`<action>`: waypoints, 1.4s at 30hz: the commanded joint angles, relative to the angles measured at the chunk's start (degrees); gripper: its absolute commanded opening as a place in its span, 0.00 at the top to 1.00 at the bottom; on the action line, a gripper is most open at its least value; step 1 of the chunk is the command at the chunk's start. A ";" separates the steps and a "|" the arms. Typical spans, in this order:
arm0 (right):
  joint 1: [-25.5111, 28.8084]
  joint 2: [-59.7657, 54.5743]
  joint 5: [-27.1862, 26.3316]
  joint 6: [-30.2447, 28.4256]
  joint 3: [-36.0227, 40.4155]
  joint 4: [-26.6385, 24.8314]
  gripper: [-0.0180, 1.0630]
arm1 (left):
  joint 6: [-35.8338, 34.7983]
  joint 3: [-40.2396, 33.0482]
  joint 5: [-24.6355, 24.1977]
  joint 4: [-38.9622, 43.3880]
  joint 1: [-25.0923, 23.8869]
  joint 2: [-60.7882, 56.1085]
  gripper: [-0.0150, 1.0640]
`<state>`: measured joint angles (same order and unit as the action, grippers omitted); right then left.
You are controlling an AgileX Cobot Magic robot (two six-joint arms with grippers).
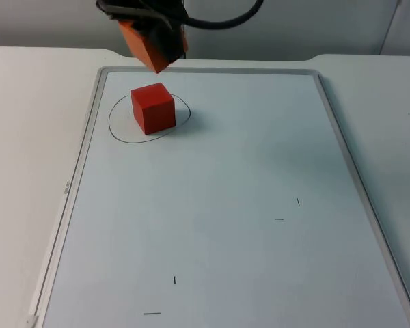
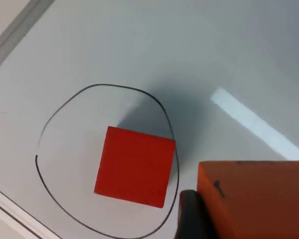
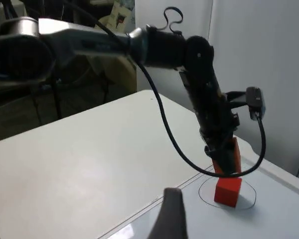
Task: Pick up one cube with the left hand and another cube with the right hand. First place the cube in the right hand at the target position, then stack the cube in the left hand on top.
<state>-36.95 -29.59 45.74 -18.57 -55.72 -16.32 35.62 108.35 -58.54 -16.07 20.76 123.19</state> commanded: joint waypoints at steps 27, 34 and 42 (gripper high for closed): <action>-0.12 -27.59 -1.01 -8.94 -26.06 -3.52 0.35 | -9.52 6.22 0.92 8.49 1.24 8.20 0.99; -0.12 -33.14 -0.68 -12.65 -27.74 -9.89 0.35 | -7.19 9.60 -0.29 7.34 -1.84 11.59 0.99; -0.12 -33.49 -1.26 -13.44 -27.74 -10.91 0.35 | -4.10 15.22 -3.59 1.15 -3.00 15.70 0.99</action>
<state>-36.95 -63.09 44.93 -31.41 -83.04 -26.50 30.96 122.57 -61.36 -13.42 17.35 138.64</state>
